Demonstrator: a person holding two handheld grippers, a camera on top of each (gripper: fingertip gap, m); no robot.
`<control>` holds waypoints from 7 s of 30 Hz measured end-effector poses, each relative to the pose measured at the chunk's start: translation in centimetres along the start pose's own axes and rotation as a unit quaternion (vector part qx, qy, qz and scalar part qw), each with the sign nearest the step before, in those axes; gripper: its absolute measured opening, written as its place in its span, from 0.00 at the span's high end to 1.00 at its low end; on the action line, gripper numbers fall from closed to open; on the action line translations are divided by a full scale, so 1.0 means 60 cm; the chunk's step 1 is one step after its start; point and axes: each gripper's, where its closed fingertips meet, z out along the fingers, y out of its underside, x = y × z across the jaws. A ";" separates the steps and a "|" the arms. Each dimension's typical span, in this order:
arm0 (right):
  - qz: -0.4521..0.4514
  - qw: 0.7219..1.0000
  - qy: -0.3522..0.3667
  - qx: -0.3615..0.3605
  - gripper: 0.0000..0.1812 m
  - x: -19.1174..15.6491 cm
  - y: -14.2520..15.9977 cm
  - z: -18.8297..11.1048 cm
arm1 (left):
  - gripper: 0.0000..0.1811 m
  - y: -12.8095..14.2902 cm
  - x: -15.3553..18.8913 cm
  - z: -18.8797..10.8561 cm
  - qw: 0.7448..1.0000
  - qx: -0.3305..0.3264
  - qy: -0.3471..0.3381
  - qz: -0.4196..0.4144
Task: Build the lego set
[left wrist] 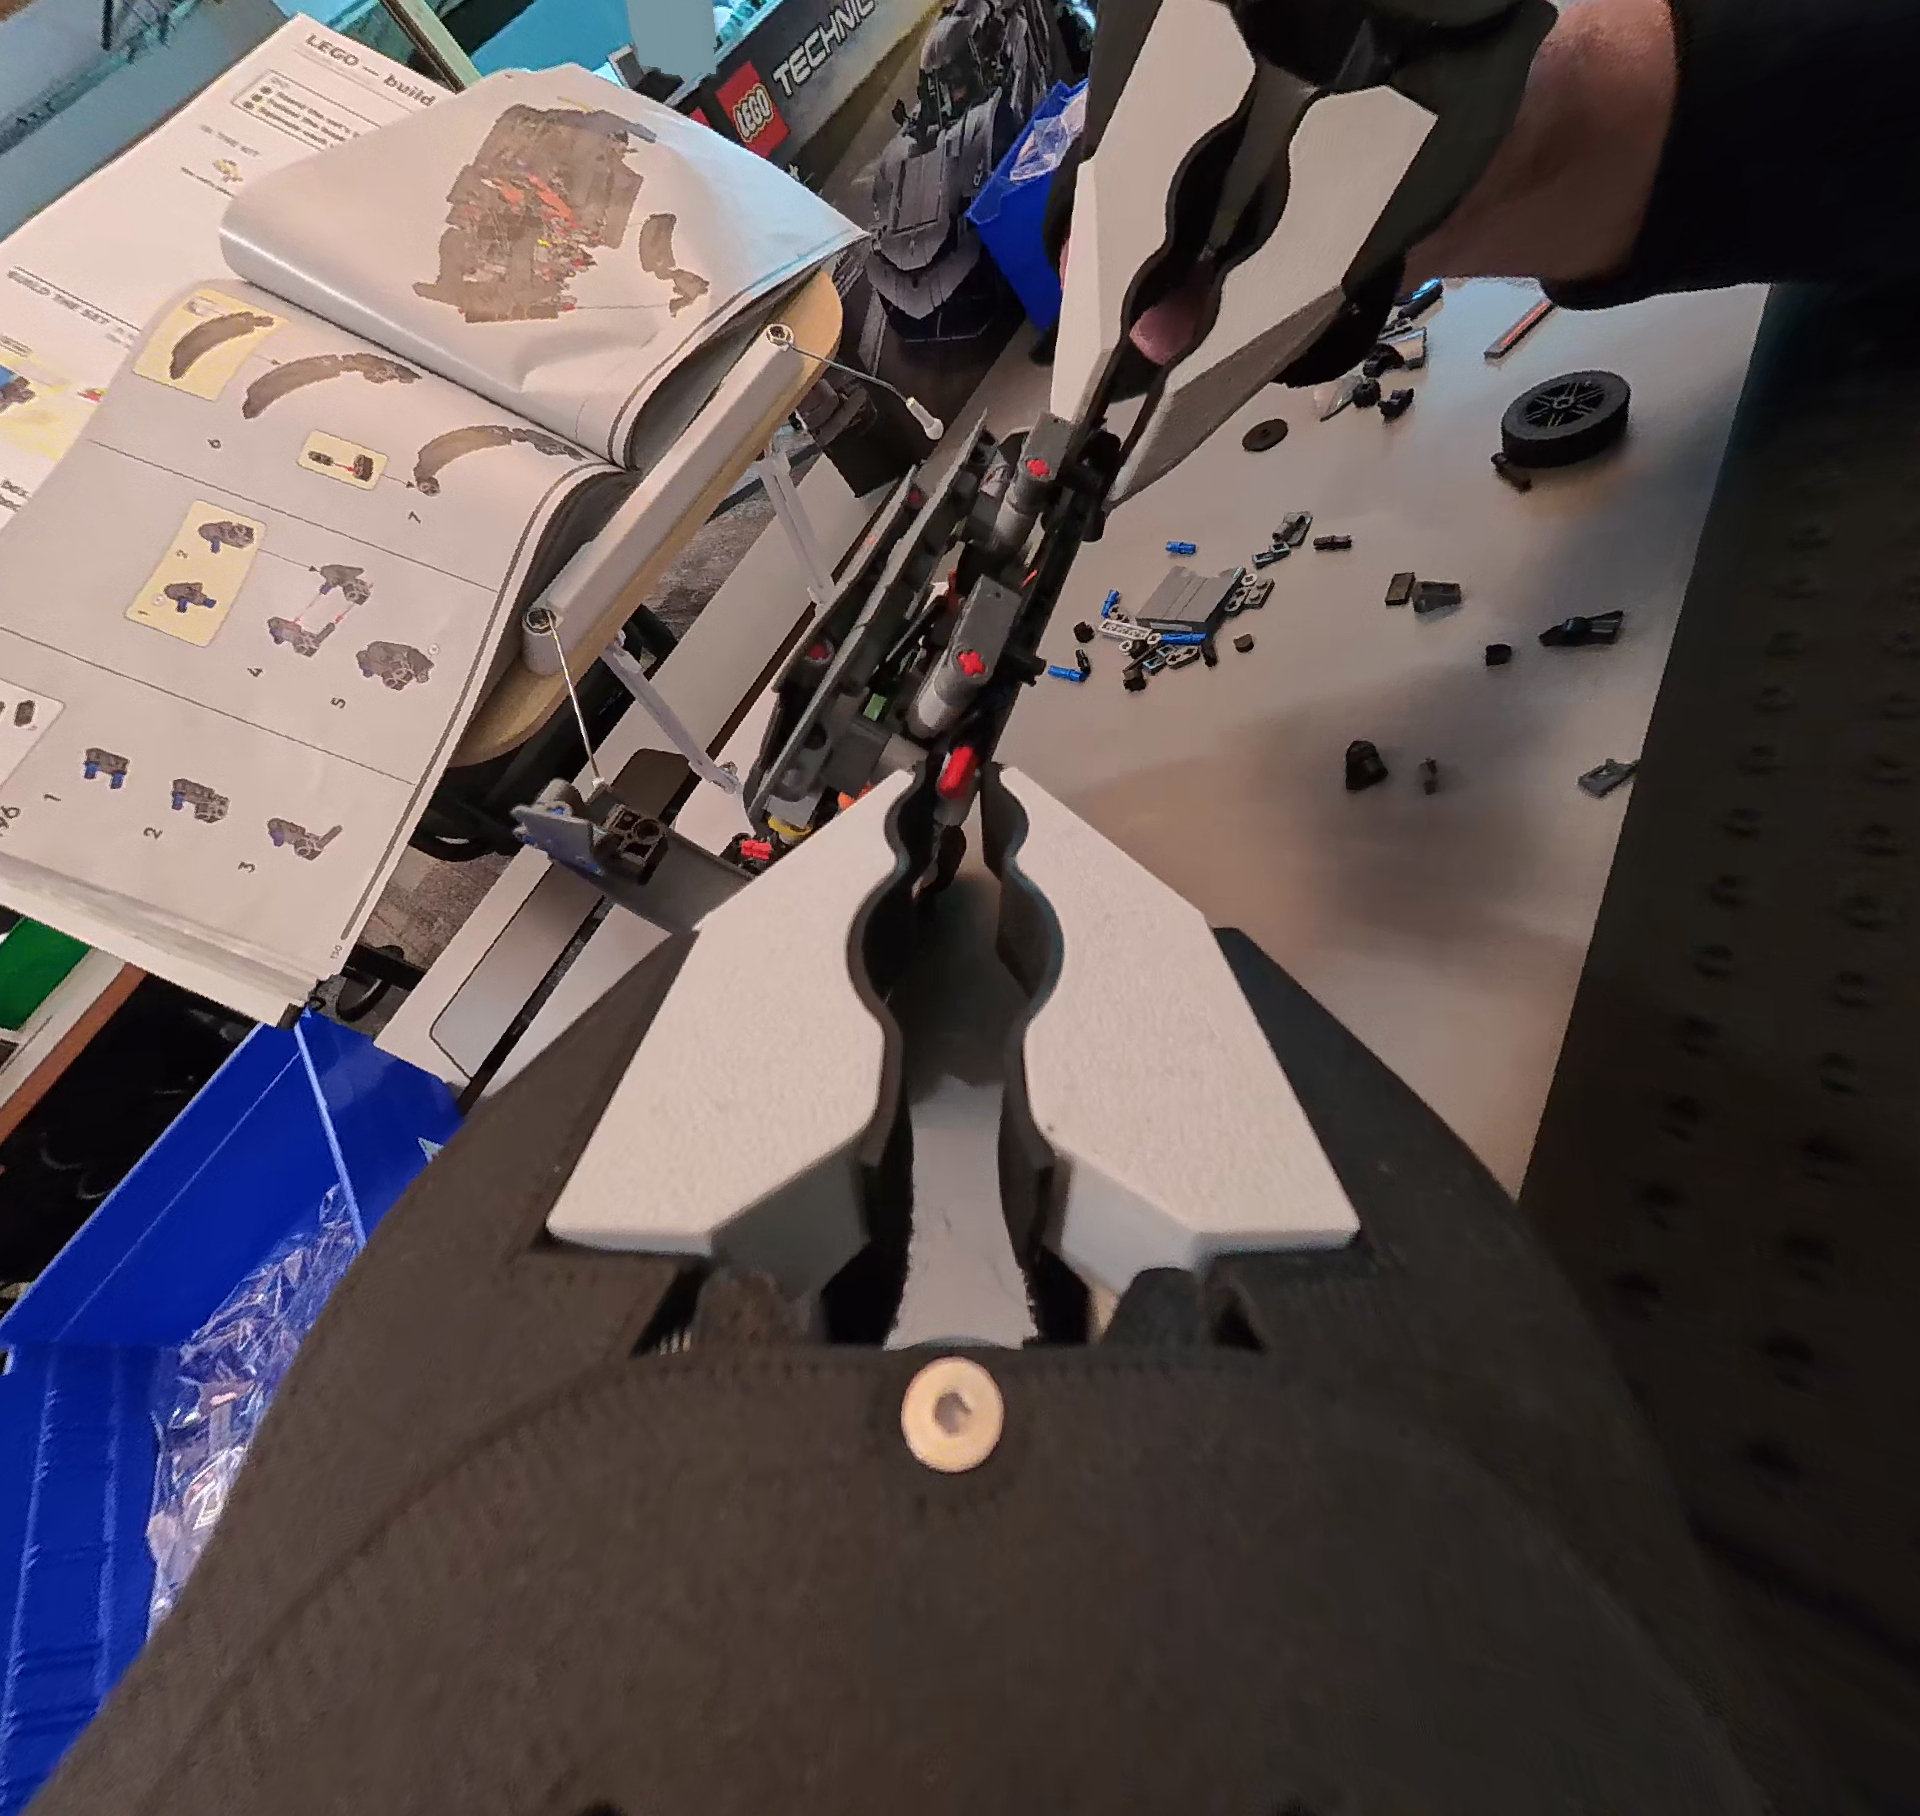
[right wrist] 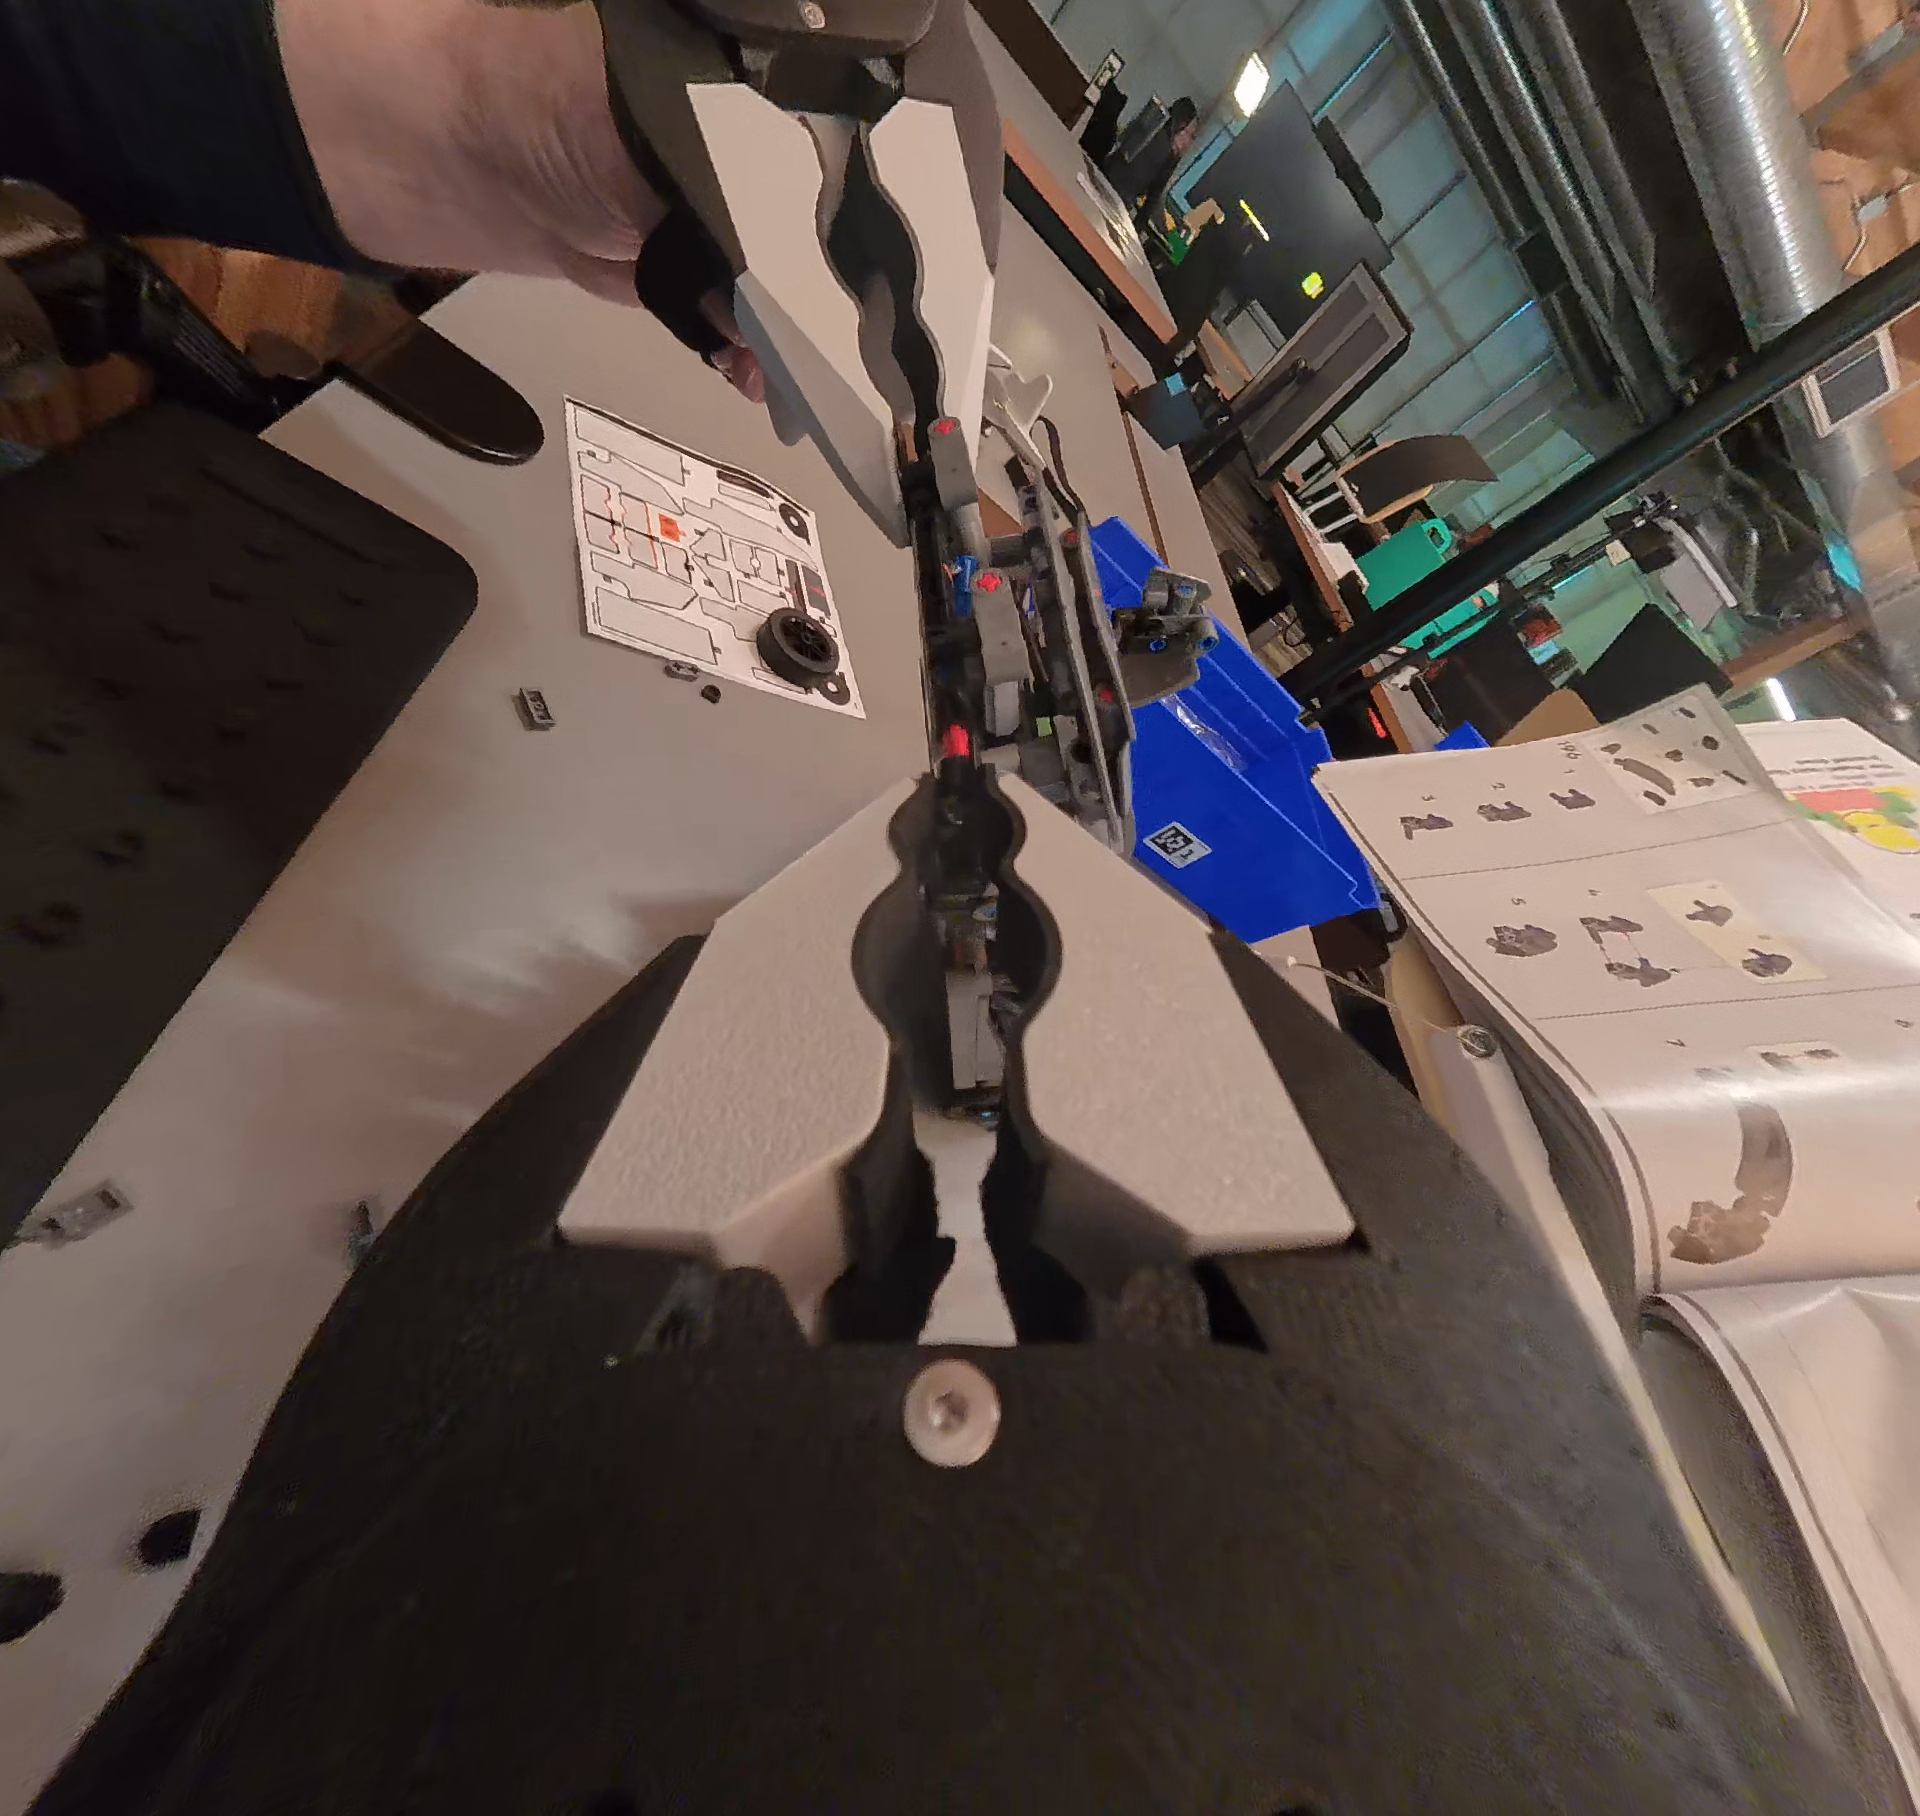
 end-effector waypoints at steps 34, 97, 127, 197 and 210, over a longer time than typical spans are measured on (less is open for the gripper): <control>-0.060 0.995 0.003 -0.078 0.98 -0.014 0.019 0.023 | 0.97 0.027 0.002 0.016 0.999 -0.050 -0.003 0.002; 0.233 0.963 0.084 -0.108 1.00 0.096 0.177 -0.143 | 0.92 0.246 0.036 -0.047 0.920 -0.376 -0.088 0.058; 0.245 0.962 0.055 -0.107 1.00 0.081 0.178 -0.126 | 0.59 0.192 0.082 0.134 0.907 -0.388 -0.004 0.161; 0.307 0.936 0.026 -0.169 1.00 0.061 0.245 -0.132 | 0.83 0.139 0.024 0.160 0.912 -0.334 -0.138 0.191; 0.302 0.938 0.017 -0.168 1.00 0.055 0.238 -0.125 | 0.83 0.113 0.046 0.162 0.958 -0.281 -0.055 0.024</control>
